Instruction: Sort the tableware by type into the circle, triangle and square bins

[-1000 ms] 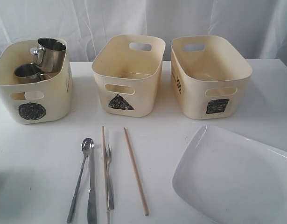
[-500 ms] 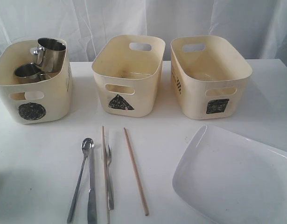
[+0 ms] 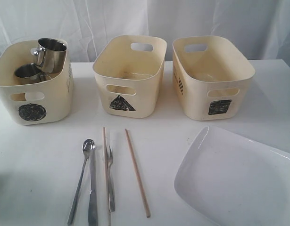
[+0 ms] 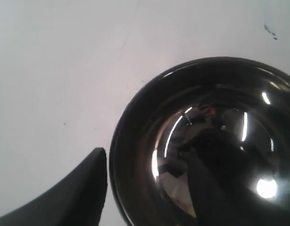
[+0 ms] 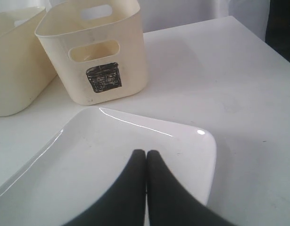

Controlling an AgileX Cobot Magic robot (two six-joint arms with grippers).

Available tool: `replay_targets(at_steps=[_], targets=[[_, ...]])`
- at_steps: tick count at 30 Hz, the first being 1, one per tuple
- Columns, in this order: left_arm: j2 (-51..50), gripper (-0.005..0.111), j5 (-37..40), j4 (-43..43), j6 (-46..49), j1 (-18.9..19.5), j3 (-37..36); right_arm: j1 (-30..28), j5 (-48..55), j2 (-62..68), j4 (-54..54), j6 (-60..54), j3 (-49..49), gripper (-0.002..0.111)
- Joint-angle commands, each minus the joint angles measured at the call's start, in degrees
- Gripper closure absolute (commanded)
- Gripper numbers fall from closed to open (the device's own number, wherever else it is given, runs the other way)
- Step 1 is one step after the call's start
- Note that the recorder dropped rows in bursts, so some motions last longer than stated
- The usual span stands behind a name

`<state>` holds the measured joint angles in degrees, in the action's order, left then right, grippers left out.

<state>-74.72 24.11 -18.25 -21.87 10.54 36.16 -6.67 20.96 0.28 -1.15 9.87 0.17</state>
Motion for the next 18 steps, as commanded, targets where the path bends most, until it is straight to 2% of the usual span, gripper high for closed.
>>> replay_targets(at_steps=[1, 10, 18], targets=[[-3.2, 0.051, -3.6, -1.0, -2.8, 0.3, -1.4, 0.3, -0.9, -0.3, 0.2, 0.4, -0.2, 0.108], [-6.7, 0.051, -6.6, -1.4, -3.9, 0.3, -1.4, 0.3, -0.9, -0.3, 0.2, 0.4, -0.2, 0.108], [-5.4, 0.051, -5.3, -1.5, -6.5, 0.3, -1.1, 0.3, -0.9, -0.3, 0.2, 0.4, -0.2, 0.108]])
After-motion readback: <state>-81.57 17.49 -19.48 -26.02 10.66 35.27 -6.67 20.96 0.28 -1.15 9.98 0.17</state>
